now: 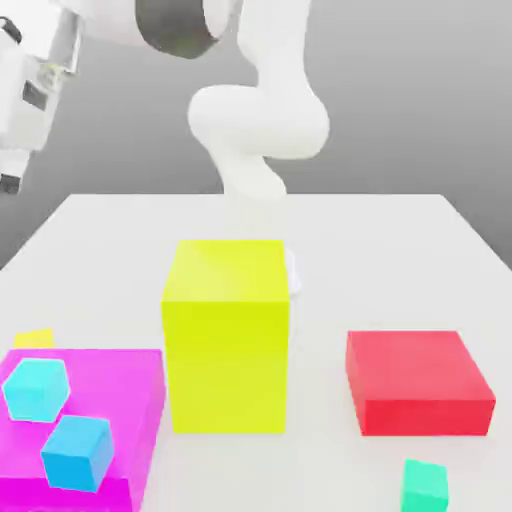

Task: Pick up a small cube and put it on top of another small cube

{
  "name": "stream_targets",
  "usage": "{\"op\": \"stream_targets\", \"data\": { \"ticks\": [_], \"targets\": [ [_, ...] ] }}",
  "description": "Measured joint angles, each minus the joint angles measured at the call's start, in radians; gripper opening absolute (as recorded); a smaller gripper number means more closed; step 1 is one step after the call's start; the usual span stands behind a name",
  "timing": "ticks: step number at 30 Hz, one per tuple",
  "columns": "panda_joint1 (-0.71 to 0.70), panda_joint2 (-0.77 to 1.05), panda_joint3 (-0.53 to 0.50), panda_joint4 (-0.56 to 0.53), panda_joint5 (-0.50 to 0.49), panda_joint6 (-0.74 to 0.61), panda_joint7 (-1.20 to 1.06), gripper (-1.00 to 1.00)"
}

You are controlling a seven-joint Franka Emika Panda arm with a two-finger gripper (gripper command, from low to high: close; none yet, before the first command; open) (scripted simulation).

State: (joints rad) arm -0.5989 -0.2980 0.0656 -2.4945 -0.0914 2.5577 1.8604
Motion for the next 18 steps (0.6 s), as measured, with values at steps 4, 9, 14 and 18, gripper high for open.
{"op": "stream_targets", "data": {
  "ticks": [4, 9, 14, 18],
  "targets": [
    [-0.078, 0.085, -0.014, -0.033, -0.013, 0.043, 0.177, 0.0],
    [-0.154, 0.189, -0.053, -0.074, -0.018, 0.098, 0.391, 0.0],
    [-0.247, 0.293, -0.086, -0.116, 0.01, 0.154, 0.58, 0.0],
    [-0.294, 0.374, -0.111, -0.149, 0.066, 0.2, 0.708, 0.0]
  ]
}}
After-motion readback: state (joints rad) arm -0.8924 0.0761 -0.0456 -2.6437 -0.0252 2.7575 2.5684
